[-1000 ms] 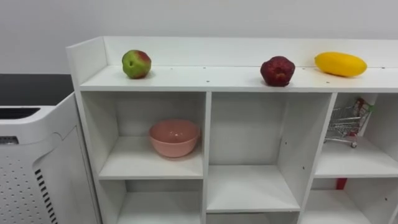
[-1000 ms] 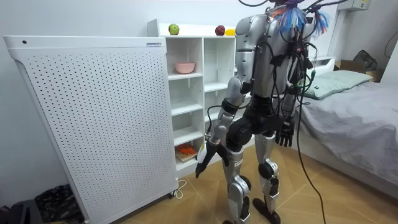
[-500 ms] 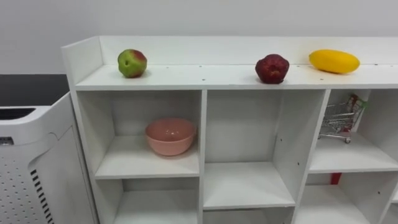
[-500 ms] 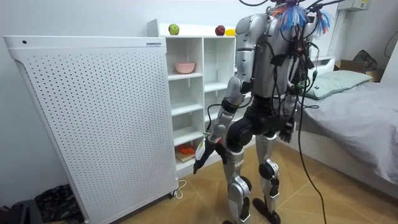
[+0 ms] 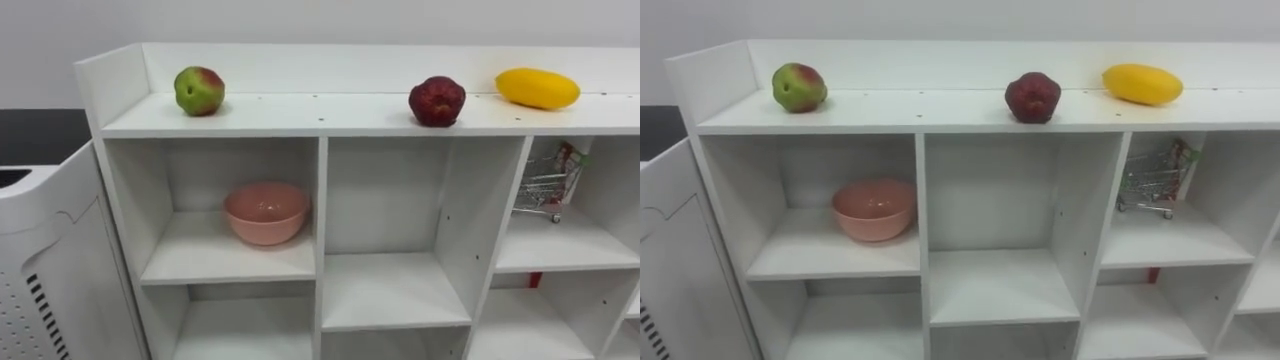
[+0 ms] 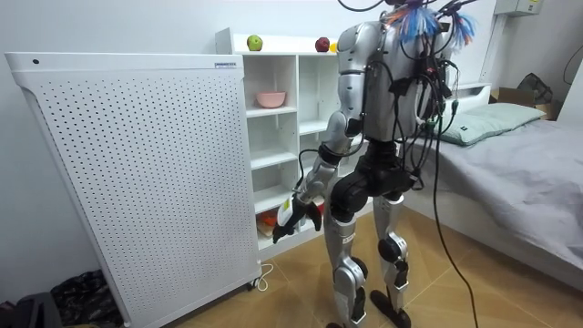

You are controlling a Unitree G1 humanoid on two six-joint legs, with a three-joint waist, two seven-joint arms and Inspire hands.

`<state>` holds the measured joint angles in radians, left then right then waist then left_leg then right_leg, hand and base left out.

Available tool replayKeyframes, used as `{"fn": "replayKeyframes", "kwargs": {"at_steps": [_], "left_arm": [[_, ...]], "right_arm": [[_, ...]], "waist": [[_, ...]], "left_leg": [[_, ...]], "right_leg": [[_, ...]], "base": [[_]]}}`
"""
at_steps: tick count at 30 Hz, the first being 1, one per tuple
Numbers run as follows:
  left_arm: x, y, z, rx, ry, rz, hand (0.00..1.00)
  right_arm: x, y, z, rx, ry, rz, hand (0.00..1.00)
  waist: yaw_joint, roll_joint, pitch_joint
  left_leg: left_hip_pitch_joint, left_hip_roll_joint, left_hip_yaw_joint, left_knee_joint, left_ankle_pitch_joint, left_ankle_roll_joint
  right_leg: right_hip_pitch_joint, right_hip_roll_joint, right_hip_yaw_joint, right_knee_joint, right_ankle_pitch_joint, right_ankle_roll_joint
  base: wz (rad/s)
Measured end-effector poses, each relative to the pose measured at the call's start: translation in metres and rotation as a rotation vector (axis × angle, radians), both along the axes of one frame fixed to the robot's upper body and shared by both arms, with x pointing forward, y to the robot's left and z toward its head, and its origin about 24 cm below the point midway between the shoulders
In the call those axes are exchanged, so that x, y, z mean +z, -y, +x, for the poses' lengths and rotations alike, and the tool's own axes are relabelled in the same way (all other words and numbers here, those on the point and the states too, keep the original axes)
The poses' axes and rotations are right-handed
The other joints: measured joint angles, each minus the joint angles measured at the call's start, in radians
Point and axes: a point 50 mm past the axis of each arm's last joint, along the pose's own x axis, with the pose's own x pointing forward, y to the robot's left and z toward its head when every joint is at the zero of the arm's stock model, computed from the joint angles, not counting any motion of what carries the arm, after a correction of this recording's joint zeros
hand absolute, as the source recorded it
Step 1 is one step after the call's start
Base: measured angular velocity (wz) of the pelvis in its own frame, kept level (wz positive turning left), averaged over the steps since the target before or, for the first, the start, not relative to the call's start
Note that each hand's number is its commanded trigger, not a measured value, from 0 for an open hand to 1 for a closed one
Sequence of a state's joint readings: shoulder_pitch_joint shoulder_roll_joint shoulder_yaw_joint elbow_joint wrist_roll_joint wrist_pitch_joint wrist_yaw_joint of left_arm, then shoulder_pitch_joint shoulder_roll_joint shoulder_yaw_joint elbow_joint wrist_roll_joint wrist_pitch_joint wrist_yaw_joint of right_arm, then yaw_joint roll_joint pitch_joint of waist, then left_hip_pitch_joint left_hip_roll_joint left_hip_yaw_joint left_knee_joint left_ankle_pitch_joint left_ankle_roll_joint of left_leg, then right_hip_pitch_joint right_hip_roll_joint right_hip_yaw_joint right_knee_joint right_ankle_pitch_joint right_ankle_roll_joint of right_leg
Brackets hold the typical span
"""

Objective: Arrange fruit in the closet

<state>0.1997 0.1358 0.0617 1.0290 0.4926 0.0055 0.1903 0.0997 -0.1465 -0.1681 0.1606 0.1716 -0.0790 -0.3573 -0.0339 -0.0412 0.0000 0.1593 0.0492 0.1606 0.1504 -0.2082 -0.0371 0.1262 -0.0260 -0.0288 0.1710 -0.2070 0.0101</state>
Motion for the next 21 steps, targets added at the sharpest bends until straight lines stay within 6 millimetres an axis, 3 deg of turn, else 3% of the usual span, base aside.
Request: {"fn": "replayKeyframes", "kwargs": {"at_steps": [9, 21], "left_arm": [[-0.001, 0.004, -0.003, -0.030, -0.008, 0.004, 0.00], [-0.001, 0.003, -0.002, -0.068, -0.020, -0.004, 0.00]], "right_arm": [[0.071, -0.018, 0.018, 0.063, 0.314, -0.152, 0.00], [0.128, -0.024, 0.043, 0.065, 0.548, -0.197, 0.00]], "waist": [[0.015, 0.002, -0.0009], [0.039, -0.008, -0.0005]], "left_leg": [[-0.013, 0.001, 0.000, 0.001, 0.000, 0.000], [-0.016, 0.000, -0.003, 0.003, 0.000, 0.000]], "right_leg": [[-0.015, 0.000, 0.000, 0.004, 0.007, 0.003], [-0.014, 0.000, -0.004, 0.000, 0.008, 0.003]], "base": [[0.00], [0.00]]}}
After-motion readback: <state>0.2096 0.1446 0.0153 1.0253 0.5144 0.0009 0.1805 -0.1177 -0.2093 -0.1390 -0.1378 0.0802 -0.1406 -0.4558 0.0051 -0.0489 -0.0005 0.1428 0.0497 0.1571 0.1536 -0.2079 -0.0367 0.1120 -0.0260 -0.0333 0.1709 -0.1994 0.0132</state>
